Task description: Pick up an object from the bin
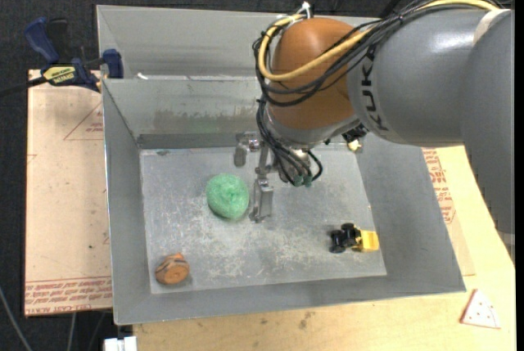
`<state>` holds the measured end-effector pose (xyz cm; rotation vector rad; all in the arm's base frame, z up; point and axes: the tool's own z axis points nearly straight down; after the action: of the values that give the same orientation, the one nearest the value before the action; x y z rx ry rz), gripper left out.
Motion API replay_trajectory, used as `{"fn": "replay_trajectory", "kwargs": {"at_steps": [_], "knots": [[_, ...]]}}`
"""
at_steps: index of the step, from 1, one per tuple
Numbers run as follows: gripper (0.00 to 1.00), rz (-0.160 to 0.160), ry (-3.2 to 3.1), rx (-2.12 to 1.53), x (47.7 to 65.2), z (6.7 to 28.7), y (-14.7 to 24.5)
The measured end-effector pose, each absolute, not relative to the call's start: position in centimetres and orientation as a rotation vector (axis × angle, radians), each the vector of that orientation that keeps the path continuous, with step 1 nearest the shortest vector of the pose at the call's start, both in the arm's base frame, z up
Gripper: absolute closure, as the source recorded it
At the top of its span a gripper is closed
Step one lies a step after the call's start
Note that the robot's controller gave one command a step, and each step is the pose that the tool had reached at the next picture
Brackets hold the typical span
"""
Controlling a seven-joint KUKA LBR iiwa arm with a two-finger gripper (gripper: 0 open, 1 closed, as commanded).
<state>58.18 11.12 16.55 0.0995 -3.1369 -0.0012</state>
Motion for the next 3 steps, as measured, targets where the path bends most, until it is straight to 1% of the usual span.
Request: {"fn": "replay_trajectory", "kwargs": {"at_steps": [1, 2, 3], "knots": [[0.0, -0.003, -3.151, 0.2, 59.7, 14.2, 11.8], [1.0, -0.003, -3.143, -0.051, 60.5, 7.9, 13.5], [1.0, -0.003, -3.143, -0.053, 60.5, 7.9, 13.5]]}}
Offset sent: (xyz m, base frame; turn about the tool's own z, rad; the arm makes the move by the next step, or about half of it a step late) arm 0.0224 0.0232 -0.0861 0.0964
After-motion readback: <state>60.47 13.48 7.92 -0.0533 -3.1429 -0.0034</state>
